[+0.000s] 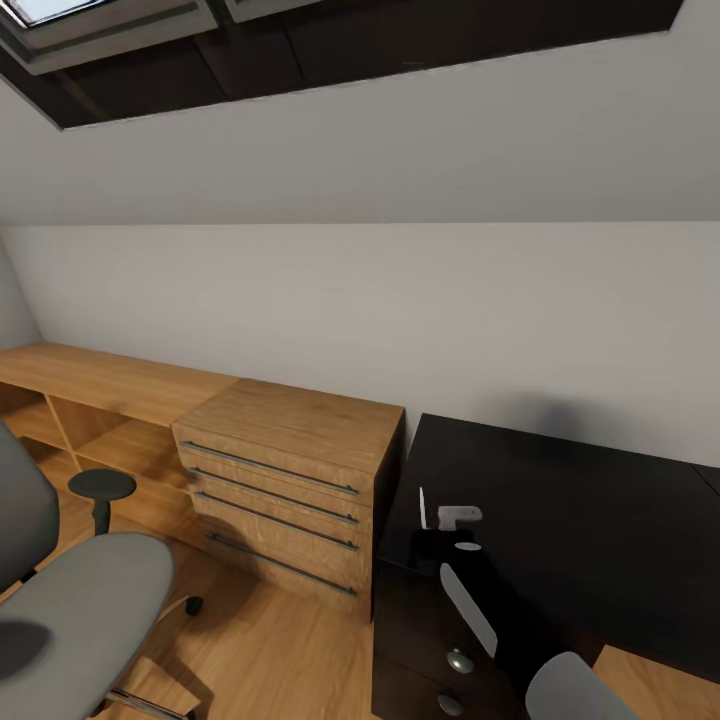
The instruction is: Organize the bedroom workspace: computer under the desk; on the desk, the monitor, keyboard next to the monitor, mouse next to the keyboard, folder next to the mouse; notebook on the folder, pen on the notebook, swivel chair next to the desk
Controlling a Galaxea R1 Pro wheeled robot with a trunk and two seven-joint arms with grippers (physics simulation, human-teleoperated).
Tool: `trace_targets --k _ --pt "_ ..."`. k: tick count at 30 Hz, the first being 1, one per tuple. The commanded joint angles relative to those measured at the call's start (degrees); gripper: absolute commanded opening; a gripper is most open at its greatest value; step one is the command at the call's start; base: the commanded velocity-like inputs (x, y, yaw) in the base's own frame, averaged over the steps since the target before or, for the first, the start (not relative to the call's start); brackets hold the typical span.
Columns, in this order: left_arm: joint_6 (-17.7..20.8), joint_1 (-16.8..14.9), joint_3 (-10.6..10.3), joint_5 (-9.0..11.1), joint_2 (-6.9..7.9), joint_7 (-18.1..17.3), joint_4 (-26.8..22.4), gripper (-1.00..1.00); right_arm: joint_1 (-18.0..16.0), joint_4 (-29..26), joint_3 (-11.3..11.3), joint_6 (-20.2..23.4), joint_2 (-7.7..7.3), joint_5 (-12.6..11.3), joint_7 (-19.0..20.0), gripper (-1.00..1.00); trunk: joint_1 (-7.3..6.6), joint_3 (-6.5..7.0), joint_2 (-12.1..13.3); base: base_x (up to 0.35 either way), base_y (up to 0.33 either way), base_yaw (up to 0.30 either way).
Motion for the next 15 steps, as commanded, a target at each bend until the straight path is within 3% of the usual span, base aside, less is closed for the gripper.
trace_targets --k 1,15 --pt "-0.4 -0.1 -0.2 0.4 0.06 0.2 -0.1 1.0 0.0 5.0 0.0 0.7 -0.05 -0.4 -0.6 -1.0 0.0 -0.07 0.0 0.0 0.0 0.0" --pt "-0.4 -0.1 -0.2 0.4 0.06 0.2 -0.1 1.0 0.0 5.0 -0.2 1.1 -0.05 -0.5 -0.6 -1.0 0.0 -0.07 0.0 0.0 0.0 0.0"
